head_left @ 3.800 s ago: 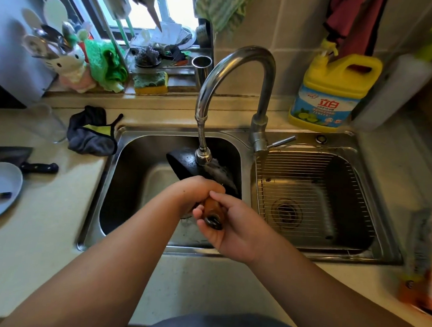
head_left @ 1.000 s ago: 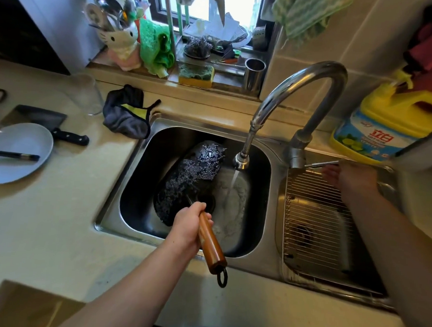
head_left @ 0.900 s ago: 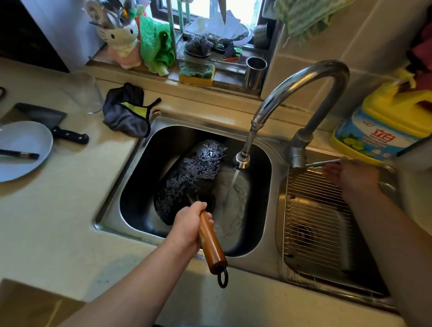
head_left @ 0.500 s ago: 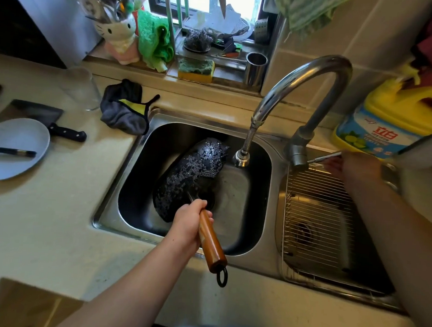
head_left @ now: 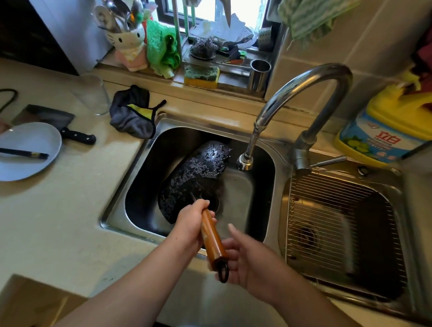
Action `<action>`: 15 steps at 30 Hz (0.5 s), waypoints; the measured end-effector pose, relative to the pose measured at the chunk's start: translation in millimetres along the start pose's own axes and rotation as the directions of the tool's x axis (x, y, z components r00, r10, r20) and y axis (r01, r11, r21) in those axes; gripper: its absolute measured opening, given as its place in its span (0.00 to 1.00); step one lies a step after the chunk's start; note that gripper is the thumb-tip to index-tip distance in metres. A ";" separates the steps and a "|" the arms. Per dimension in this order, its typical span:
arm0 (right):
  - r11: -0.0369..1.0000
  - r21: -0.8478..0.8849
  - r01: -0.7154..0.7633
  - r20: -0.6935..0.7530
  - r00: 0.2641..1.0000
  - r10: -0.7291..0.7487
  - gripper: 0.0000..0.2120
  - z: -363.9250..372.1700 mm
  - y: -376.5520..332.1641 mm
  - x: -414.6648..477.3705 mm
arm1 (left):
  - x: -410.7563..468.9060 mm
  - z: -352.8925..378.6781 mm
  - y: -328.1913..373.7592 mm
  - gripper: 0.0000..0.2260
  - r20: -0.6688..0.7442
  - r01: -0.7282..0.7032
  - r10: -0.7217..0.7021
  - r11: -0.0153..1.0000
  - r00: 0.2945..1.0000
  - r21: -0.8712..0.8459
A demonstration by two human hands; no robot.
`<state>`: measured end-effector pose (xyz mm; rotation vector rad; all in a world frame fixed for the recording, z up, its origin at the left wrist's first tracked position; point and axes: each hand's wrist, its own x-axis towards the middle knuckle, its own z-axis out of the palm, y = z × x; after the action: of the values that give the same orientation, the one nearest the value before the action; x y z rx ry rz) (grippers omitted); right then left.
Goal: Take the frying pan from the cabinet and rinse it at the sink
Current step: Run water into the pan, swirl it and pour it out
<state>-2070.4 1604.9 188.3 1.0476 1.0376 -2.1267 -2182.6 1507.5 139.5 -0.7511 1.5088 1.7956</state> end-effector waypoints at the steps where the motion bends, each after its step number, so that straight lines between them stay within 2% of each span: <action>1: 0.998 0.062 -0.034 0.094 0.995 0.029 0.23 11.4 2.3 -0.9 | -0.7 -1.0 0.8 0.11 0.000 0.002 -0.002 1.000 1.000 0.013; 3: 0.975 0.193 -0.110 0.173 0.982 0.077 0.18 29.5 0.9 0.1 | -2.2 -3.8 2.2 0.13 0.009 -0.001 0.001 1.000 1.000 0.030; 7: 0.918 0.338 -0.207 0.165 0.973 0.159 0.11 47.6 -4.9 12.7 | -5.7 -9.6 3.1 0.11 0.026 0.024 -0.025 0.999 0.999 0.033; 10: 0.935 0.294 -0.200 0.144 0.976 0.164 0.10 56.2 -3.5 16.5 | -5.6 -15.8 5.1 0.10 0.060 0.040 -0.043 0.998 0.997 0.049; 15: 0.984 0.146 -0.100 0.038 0.995 0.096 0.09 66.9 5.0 14.7 | -7.4 -34.7 7.7 0.11 0.204 0.057 -0.086 0.988 0.975 0.142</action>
<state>-2101.9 1545.2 200.9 1.1080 0.8066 -2.1586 -2183.8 1471.5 144.1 -0.5251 1.4291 1.6444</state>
